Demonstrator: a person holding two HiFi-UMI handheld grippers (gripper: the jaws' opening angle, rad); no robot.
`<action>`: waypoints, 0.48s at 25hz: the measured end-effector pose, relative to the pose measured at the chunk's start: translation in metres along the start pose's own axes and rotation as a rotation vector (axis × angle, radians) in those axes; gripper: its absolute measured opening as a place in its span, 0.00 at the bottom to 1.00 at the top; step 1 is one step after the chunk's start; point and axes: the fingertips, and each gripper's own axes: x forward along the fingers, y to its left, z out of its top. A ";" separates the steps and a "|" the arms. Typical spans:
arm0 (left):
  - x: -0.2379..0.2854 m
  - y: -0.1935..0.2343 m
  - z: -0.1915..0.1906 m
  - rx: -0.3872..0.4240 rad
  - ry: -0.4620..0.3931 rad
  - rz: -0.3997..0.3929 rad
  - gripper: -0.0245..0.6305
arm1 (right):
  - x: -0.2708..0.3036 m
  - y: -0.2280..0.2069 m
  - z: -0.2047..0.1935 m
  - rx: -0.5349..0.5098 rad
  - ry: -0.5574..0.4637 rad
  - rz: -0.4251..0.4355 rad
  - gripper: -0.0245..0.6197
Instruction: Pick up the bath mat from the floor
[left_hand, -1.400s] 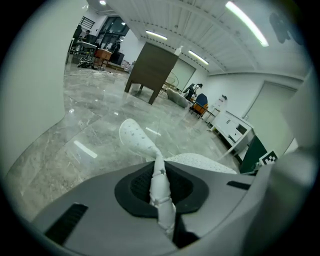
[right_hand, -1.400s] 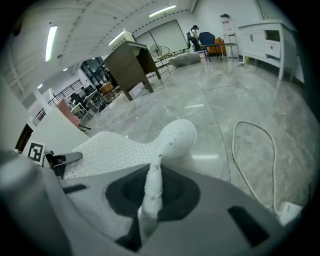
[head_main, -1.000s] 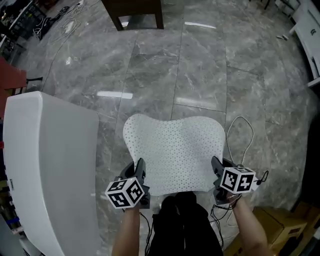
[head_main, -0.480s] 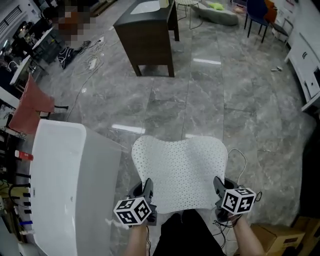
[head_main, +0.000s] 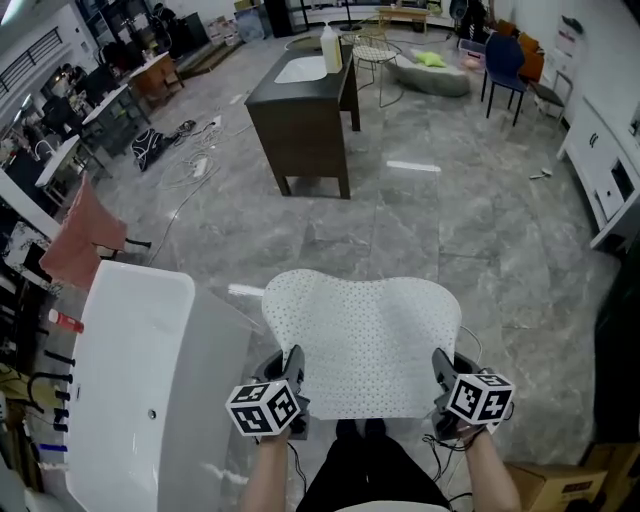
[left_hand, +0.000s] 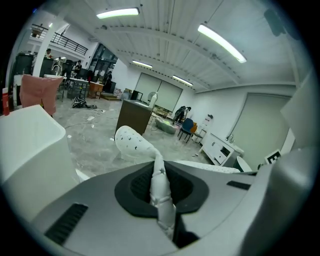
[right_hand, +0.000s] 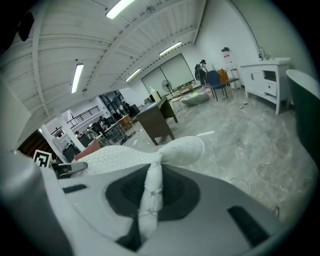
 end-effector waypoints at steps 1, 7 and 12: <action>-0.002 -0.002 0.006 0.006 -0.010 -0.008 0.07 | -0.004 0.004 0.006 -0.007 -0.014 0.000 0.07; -0.018 -0.016 0.039 0.045 -0.051 -0.030 0.07 | -0.023 0.031 0.038 -0.052 -0.067 0.020 0.07; -0.030 -0.021 0.057 0.052 -0.087 -0.048 0.07 | -0.033 0.052 0.054 -0.081 -0.115 0.034 0.07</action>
